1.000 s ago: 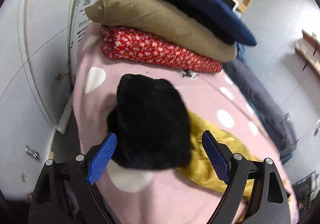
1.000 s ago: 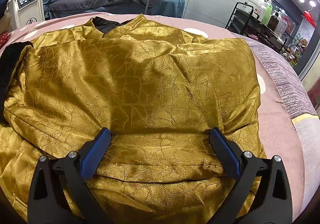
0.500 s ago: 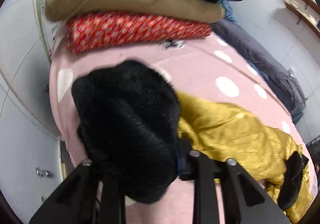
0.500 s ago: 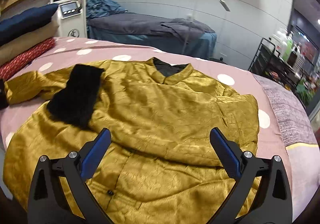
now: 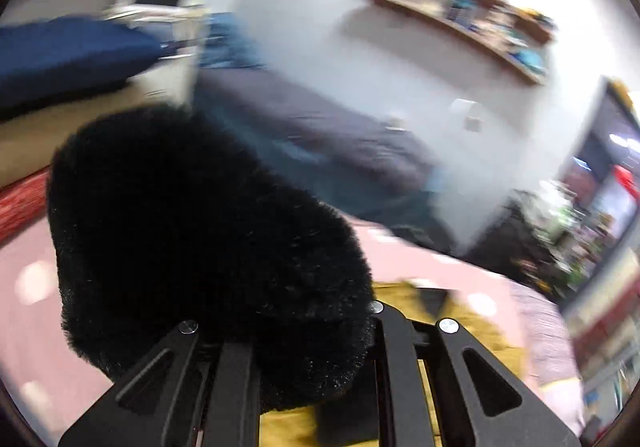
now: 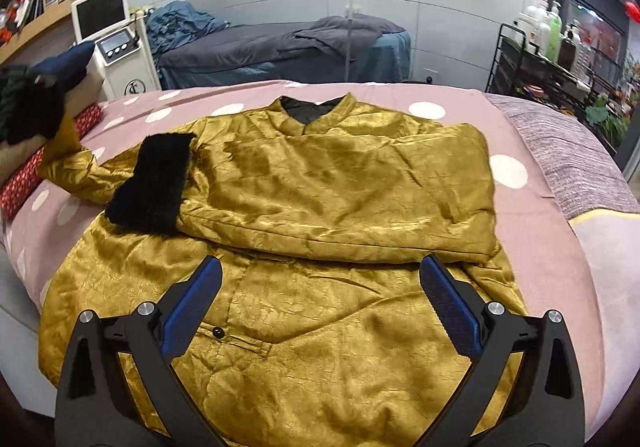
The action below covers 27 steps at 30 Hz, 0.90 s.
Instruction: Fold large clothes
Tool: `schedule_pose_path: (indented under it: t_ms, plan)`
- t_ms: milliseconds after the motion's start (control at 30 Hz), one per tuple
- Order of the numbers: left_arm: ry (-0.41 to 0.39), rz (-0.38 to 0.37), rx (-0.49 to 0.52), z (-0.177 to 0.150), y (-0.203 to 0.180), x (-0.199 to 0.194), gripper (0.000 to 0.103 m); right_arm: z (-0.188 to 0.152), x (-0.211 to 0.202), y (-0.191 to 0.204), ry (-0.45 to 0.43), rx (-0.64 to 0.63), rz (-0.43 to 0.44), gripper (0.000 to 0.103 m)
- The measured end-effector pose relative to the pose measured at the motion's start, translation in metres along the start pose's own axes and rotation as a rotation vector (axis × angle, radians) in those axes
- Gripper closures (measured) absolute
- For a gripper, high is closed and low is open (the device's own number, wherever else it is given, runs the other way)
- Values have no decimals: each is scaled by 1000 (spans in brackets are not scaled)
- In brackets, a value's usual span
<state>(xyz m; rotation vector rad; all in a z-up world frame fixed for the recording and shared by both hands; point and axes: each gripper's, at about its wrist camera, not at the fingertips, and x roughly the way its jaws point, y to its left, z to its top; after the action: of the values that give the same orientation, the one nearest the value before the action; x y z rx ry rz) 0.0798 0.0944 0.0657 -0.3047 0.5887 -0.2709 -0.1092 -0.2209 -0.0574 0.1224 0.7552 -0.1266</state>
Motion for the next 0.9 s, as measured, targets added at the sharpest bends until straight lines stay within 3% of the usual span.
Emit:
schedule_pose_path:
  t_ms: [133, 300, 333, 400, 433, 467, 567, 733, 900]
  plan:
    - [64, -177, 53, -12, -88, 41, 91, -2, -6, -19, 0, 40, -34, 6]
    - [255, -282, 141, -71, -169, 93, 89, -11, -8, -43, 30, 102, -57, 6]
    - [302, -284, 145, -87, -180, 103, 83, -13, -6, -48, 46, 117, -57, 6]
    - [408, -320, 164, -116, -196, 118, 36, -15, -2, -53, 66, 143, -47, 6]
    - [430, -313, 172, -125, -199, 122, 25, -15, -1, -56, 73, 154, -43, 6]
    - [437, -317, 177, -136, -203, 121, 16, -15, 2, -59, 84, 171, -38, 6]
    - [439, -377, 197, -152, -207, 112, 11, -15, 8, -65, 104, 201, -38, 6]
    - [370, -263, 269, -160, -194, 93, 7, -8, 16, -67, 111, 215, -25, 6]
    - [397, -126, 234, -170, -144, 85, 7, 5, 24, -58, 106, 208, 11, 6]
